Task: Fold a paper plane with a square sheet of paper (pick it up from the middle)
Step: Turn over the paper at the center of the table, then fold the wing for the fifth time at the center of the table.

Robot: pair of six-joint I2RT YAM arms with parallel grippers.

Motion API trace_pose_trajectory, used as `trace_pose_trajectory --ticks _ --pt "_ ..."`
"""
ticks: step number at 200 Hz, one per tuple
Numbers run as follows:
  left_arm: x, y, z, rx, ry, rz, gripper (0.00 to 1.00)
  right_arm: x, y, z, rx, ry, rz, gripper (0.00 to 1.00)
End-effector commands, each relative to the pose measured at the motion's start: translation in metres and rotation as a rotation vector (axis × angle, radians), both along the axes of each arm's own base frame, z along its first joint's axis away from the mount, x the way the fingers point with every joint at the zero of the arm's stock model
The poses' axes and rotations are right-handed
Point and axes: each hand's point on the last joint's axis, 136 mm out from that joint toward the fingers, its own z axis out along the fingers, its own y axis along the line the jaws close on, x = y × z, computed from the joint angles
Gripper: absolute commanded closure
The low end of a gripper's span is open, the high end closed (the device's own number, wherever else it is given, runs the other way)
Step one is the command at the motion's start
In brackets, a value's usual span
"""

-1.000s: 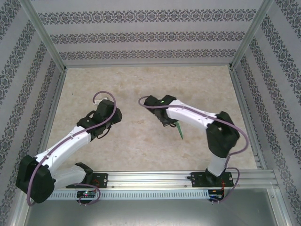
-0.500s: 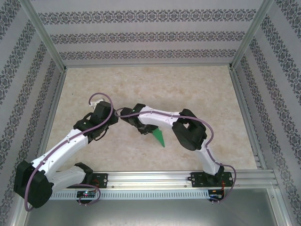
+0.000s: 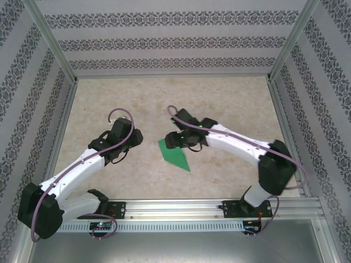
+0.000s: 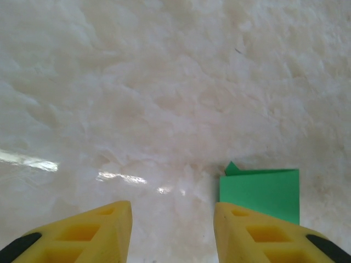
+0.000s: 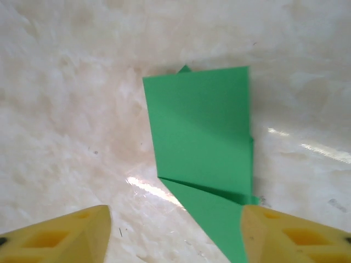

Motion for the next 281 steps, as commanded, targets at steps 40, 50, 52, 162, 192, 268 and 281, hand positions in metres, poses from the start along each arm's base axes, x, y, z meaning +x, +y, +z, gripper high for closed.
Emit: trace_pose_trajectory --ticks 40,50,52,162,192,268,281 --pt "-0.001 -0.058 -0.022 -0.172 0.099 -0.2 0.56 -0.007 0.007 -0.034 0.32 0.181 0.012 0.82" --pt "-0.002 -0.064 -0.026 -0.18 0.12 -0.212 0.56 -0.006 0.004 -0.042 0.294 0.198 0.001 0.83" --pt "-0.003 -0.064 -0.027 -0.178 0.125 -0.213 0.56 -0.006 0.004 -0.043 0.29 0.197 0.001 0.83" --pt "-0.019 -0.103 -0.056 -0.189 0.246 -0.294 0.56 -0.003 -0.021 -0.095 0.198 0.243 -0.08 0.83" --pt "-0.02 -0.11 -0.059 -0.207 0.259 -0.31 0.55 -0.003 -0.034 -0.11 0.192 0.26 -0.119 0.83" --pt "-0.025 -0.133 -0.069 -0.268 0.317 -0.308 0.49 -0.001 -0.04 -0.124 0.278 0.286 -0.206 0.82" --pt "-0.026 -0.136 -0.072 -0.284 0.327 -0.296 0.49 -0.002 -0.042 -0.127 0.286 0.293 -0.227 0.82"
